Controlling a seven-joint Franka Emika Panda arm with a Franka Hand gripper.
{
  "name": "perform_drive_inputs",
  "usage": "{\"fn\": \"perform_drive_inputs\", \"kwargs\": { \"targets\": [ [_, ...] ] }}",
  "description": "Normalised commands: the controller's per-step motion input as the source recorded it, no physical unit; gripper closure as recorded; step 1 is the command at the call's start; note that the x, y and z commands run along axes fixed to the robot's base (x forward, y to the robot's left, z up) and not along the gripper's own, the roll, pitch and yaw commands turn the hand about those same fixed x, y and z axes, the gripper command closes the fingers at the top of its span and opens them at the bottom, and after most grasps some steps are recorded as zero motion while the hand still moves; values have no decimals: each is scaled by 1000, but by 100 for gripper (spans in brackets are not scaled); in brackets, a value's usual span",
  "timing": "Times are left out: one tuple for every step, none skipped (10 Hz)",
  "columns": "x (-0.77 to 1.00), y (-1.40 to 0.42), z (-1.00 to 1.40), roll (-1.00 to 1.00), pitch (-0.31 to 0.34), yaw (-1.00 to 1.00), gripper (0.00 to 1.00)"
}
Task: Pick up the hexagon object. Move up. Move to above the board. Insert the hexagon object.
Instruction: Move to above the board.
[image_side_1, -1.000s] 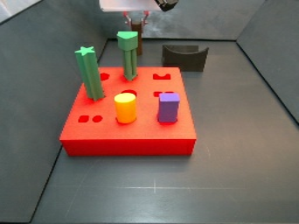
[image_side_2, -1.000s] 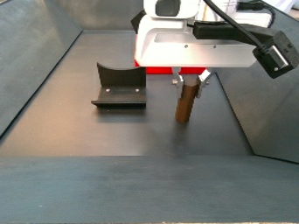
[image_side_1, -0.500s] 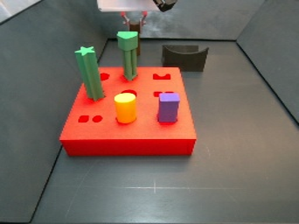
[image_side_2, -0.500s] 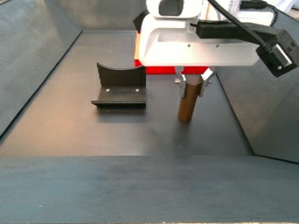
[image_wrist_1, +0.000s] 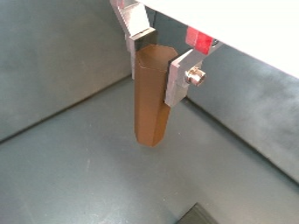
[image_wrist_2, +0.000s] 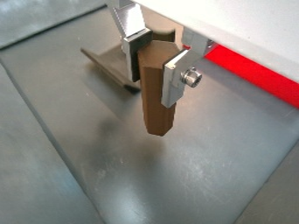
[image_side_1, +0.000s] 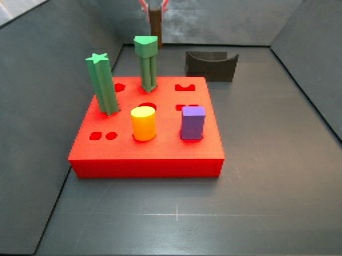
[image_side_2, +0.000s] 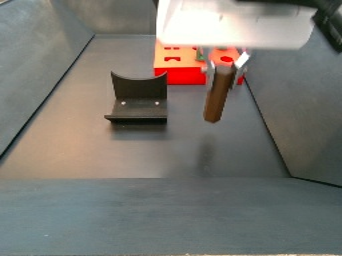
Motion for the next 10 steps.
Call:
{"fn": "perform_drive_inputs", "kwargs": {
  "targets": [
    [-514, 33, 1000, -266, 25, 13, 100],
    [-523, 34, 1000, -250, 3, 7, 100],
    [-506, 29, 1000, -228, -26, -6, 100],
    [-458, 28, 1000, -180, -39, -21, 100],
    [-359, 31, 1000, -120, -32, -33, 100],
    [-220, 26, 856, -73, -10, -35, 100],
    [-152, 23, 738, -46, 16, -37, 100],
    [-64, 23, 433, 4, 53, -36, 100],
    [-47, 24, 315, 13, 62, -26, 100],
    [253, -1000, 266, 168, 437, -438, 100]
  ]
}}
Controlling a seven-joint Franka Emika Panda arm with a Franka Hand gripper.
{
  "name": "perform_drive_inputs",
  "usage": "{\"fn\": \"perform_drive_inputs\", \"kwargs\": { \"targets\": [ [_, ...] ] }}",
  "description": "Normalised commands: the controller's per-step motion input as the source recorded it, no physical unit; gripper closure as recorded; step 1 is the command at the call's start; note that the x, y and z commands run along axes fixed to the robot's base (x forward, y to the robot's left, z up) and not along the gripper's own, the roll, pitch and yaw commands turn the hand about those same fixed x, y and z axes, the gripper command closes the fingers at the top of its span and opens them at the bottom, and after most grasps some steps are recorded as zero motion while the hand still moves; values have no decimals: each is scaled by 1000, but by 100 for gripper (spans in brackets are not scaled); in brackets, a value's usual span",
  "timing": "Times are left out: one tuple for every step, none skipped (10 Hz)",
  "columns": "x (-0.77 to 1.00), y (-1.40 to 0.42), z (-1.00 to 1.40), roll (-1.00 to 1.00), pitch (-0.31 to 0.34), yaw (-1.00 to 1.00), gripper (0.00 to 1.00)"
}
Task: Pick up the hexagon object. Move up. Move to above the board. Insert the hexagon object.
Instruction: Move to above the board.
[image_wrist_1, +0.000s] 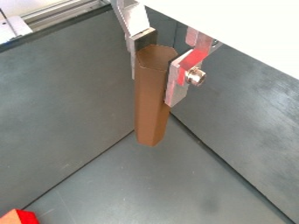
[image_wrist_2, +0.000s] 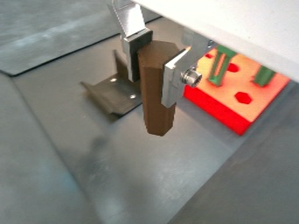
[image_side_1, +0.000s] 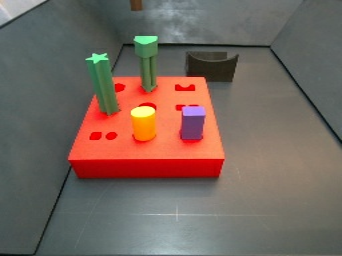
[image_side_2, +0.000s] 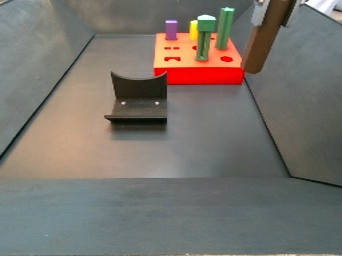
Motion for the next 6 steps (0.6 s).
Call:
{"fn": "perform_drive_inputs", "kwargs": {
  "targets": [
    [260, -1000, 254, 177, 414, -376, 100],
    [262, -1000, 264, 158, 350, -221, 100],
    [264, -1000, 262, 80, 247, -123, 100],
    [267, -1000, 258, 41, 170, -64, 100],
    [272, -1000, 262, -5, 126, -29, 100],
    [278, -1000, 264, -13, 115, -10, 100]
  ]
}}
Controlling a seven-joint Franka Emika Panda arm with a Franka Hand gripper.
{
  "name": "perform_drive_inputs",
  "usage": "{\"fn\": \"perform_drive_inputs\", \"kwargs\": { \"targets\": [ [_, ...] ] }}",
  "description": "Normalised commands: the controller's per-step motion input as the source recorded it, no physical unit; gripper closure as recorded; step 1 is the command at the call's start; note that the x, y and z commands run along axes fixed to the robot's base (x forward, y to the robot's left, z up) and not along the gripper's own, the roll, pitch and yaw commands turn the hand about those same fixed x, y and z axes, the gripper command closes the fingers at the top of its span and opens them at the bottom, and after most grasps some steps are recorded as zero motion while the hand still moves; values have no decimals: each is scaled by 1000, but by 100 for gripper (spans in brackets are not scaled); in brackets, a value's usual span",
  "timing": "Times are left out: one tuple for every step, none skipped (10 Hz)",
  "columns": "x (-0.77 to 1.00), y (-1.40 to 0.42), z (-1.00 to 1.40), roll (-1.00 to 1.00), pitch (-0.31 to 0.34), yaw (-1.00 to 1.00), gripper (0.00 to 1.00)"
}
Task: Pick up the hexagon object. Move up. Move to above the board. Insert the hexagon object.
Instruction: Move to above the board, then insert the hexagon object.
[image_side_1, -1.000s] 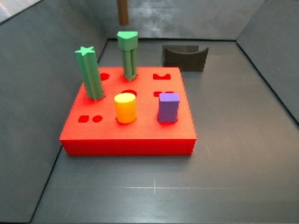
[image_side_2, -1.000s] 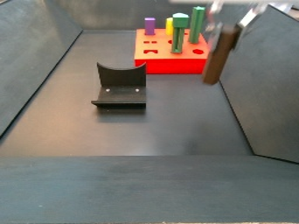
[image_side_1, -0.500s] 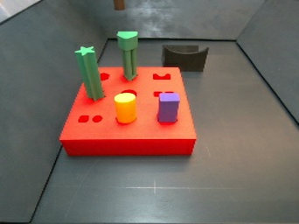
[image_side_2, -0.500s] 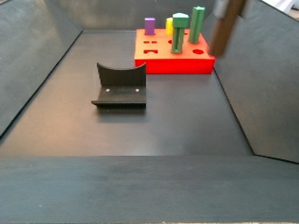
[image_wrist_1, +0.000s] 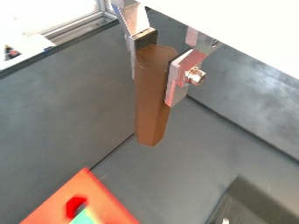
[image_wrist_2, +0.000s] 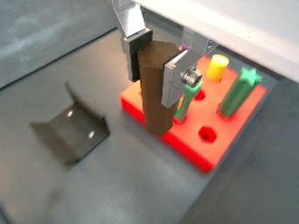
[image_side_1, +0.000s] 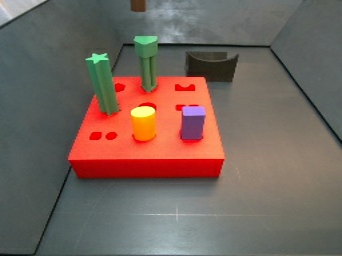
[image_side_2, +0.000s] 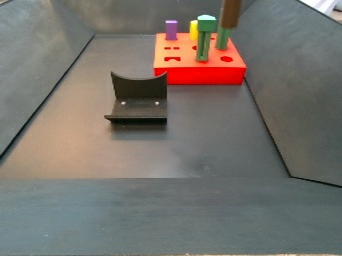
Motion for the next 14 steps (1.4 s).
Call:
{"fn": "perform_drive_inputs", "kwargs": {
  "targets": [
    [283, -1000, 262, -5, 111, -3, 100],
    [291, -1000, 262, -15, 109, 2, 100],
    [302, -1000, 263, -3, 118, 2, 100],
    [310, -1000, 263, 0, 125, 8, 100],
    [318, -1000, 265, 6, 123, 9, 100],
    [335, -1000, 265, -5, 122, 7, 100],
    [339, -1000, 268, 10, 117, 9, 100],
    [359, -1000, 268, 14, 124, 10, 100],
    [386, -975, 262, 12, 127, 11, 100],
    [270, -621, 169, 26, 125, 8, 100],
    [191, -378, 106, 38, 113, 7, 100],
    [132, -225, 68, 41, 90, 9, 100],
    [0, 23, -26, -13, 0, 0, 100],
    [-320, 246, -306, 0, -39, 11, 100]
  ]
}}
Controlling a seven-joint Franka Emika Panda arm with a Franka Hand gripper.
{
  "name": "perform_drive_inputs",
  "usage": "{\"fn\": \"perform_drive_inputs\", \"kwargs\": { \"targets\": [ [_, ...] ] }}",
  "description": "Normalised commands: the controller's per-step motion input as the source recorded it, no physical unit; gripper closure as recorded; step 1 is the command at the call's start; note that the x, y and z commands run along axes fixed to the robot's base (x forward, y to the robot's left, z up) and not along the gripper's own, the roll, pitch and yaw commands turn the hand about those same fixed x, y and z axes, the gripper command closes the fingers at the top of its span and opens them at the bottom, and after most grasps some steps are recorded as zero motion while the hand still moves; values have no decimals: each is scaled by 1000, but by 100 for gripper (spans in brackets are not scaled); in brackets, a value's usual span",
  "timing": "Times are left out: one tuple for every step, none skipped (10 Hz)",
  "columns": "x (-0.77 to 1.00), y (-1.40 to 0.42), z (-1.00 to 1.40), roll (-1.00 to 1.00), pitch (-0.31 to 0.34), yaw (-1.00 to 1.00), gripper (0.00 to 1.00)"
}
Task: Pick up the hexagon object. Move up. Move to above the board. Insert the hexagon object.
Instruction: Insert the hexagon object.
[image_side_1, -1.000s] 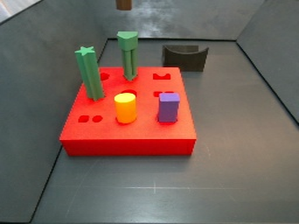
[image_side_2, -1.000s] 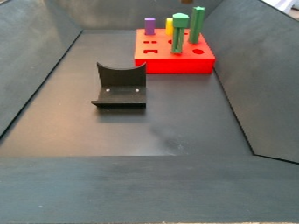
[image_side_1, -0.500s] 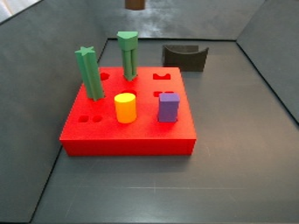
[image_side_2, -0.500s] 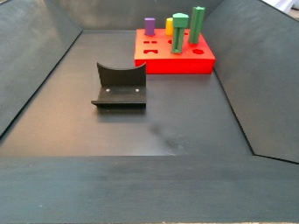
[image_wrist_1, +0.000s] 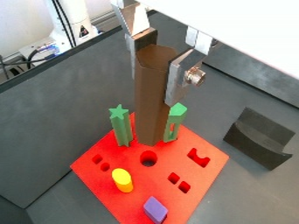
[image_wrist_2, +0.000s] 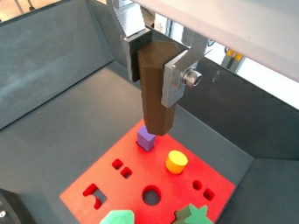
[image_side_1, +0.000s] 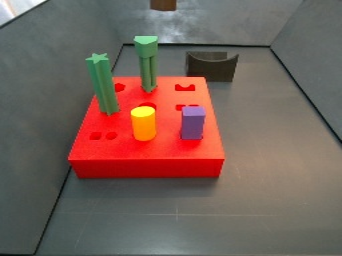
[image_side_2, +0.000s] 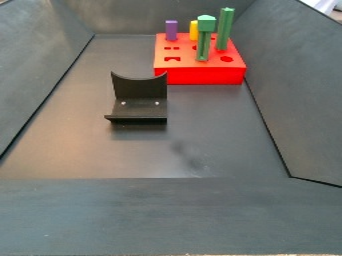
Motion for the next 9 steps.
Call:
{"fn": "perform_drive_inputs", "kwargs": {
  "targets": [
    [-697, 506, -434, 0, -60, 9, 100],
    [-557, 586, -506, 14, 0, 63, 100],
    [-566, 626, -497, 7, 0, 77, 100],
    [-703, 666, -454, 16, -6, 57, 100],
    [-486, 606, -457, 39, 0, 69, 100],
    [-411, 620, -449, 29, 0, 97, 100],
    [-466, 469, -417, 70, -10, 40, 100],
    [-237, 320, -431, 74, -1, 34, 100],
    [0, 83, -631, 43, -44, 131, 100]
  ]
}}
